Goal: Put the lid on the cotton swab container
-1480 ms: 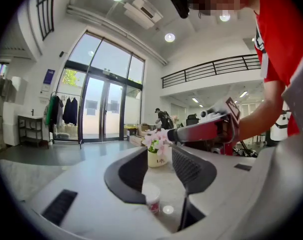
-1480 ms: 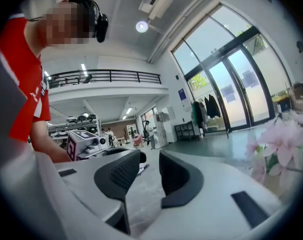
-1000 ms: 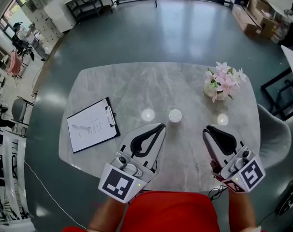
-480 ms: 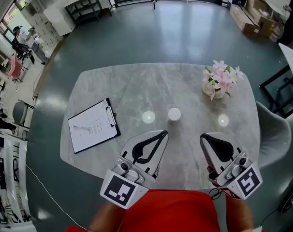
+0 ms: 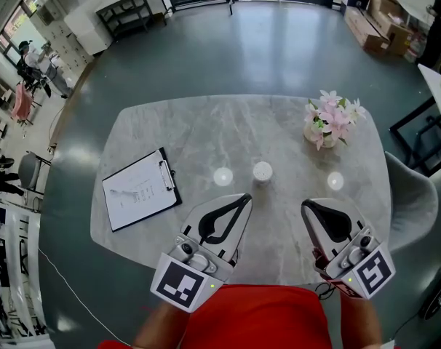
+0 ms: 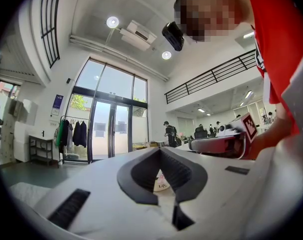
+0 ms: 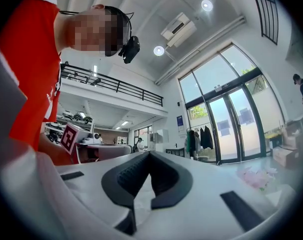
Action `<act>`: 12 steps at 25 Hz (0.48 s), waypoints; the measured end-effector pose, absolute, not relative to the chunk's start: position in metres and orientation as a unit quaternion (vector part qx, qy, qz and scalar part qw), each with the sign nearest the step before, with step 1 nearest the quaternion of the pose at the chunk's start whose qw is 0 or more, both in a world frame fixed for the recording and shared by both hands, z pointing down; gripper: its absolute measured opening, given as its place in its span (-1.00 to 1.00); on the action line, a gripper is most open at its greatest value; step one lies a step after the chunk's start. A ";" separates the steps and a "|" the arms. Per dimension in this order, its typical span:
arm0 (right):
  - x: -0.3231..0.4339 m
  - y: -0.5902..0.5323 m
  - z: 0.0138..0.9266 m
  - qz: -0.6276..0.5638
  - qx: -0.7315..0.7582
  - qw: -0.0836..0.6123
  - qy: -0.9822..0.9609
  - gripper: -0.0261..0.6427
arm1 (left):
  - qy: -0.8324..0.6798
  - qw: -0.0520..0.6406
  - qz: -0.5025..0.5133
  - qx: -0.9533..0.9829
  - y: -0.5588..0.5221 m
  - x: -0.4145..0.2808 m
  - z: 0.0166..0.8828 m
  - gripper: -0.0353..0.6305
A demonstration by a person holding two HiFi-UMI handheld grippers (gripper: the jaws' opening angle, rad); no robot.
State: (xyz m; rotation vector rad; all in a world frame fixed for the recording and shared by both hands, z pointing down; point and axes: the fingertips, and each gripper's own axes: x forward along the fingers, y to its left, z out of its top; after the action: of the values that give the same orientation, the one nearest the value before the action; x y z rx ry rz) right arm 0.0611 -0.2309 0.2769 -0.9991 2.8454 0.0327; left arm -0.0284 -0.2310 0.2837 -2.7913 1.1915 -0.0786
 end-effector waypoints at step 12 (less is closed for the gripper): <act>0.057 -0.231 0.277 0.008 -0.327 0.061 0.943 -0.87 | 0.387 0.051 -0.023 -0.920 -0.231 -0.026 0.284 -0.85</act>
State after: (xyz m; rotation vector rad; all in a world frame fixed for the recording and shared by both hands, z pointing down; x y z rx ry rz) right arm 0.0567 -0.2307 0.2774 -0.9895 2.8521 0.0248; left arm -0.0262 -0.2306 0.2839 -2.8008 1.1766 -0.0695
